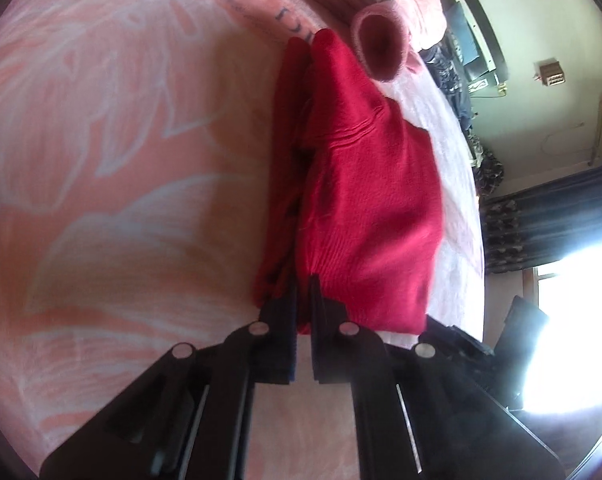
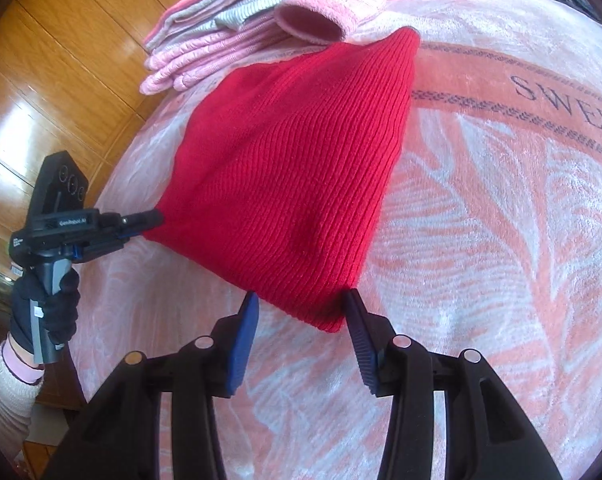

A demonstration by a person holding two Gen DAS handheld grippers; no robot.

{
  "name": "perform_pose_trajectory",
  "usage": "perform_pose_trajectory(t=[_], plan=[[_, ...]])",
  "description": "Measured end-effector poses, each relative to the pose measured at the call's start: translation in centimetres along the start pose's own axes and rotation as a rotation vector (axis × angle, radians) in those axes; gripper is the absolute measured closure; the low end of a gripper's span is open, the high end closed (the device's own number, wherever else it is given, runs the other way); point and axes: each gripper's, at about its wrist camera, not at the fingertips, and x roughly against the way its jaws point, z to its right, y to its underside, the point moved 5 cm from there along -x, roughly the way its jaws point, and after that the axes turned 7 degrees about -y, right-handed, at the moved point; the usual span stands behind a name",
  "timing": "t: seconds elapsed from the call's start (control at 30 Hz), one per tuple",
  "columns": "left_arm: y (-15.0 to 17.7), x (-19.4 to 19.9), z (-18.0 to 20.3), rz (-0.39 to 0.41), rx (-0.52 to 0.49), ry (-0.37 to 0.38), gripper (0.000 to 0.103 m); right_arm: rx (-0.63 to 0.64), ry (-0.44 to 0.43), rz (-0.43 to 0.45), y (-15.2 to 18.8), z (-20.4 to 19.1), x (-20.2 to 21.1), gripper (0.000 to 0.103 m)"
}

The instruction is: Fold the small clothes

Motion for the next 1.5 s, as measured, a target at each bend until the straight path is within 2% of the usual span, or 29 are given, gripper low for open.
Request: perform_pose_trajectory(t=[0.17,0.27,0.37,0.4,0.43,0.67,0.73,0.8,0.97,1.03,1.07,1.13,1.23,1.37,1.43,1.5], plan=[[0.4,-0.8,-0.7,-0.02,-0.003,0.022,0.099,-0.003,0.009,-0.015,0.1,0.2,-0.6,0.057],[0.1,-0.2,-0.3,-0.017,-0.005,0.045,0.092,0.008,0.004,-0.017,0.0,0.1,-0.4,0.057],[-1.0,1.8,0.5,0.062,-0.004,0.065,0.066,0.008,0.0,-0.002,-0.3,0.4,0.4,0.057],[-1.8,2.1,0.8,0.094,-0.013,0.06,0.053,0.006,-0.003,0.004,-0.4,0.5,0.7,0.057],[-2.8,2.4,1.0,0.119,-0.014,0.05,0.049,0.003,-0.005,0.01,-0.6,0.7,0.9,0.057],[-7.5,-1.4,1.9,0.02,0.029,0.166,0.047,-0.029,-0.025,0.035,-1.0,1.7,1.7,0.057],[-8.3,-2.9,1.7,-0.007,0.024,0.133,0.052,-0.031,-0.03,0.036,-0.9,2.0,1.7,0.057],[-9.0,-4.1,1.7,-0.022,0.008,0.117,0.052,-0.028,-0.036,0.037,-0.9,2.2,1.7,0.057],[-10.5,-6.1,2.9,-0.053,-0.057,0.169,0.051,-0.025,-0.06,0.048,-1.4,2.5,1.6,0.056],[-10.5,-6.6,3.2,-0.058,-0.08,0.192,0.05,-0.043,-0.089,0.062,-1.9,2.8,1.7,0.056],[-10.6,-6.8,3.7,-0.064,-0.094,0.213,0.047,-0.064,-0.117,0.074,-2.3,3.0,1.8,0.053],[-10.8,-7.2,4.5,-0.082,-0.12,0.275,0.04,-0.105,-0.162,0.085,-3.1,3.6,1.7,0.051],[-11.0,-7.8,5.4,-0.092,-0.153,0.315,0.038,-0.152,-0.219,0.089,-4.6,4.5,1.2,0.05],[-11.0,-8.8,6.1,-0.098,-0.189,0.266,0.04,-0.234,-0.29,0.088,-6.7,5.8,-0.2,0.047],[-11.1,-9.0,6.6,-0.101,-0.183,0.268,0.036,-0.273,-0.326,0.066,-7.4,6.3,-1.4,0.039],[-11.0,-9.3,7.2,-0.107,-0.181,0.277,0.036,-0.324,-0.355,0.07,-7.7,7.1,-2.3,0.04]])
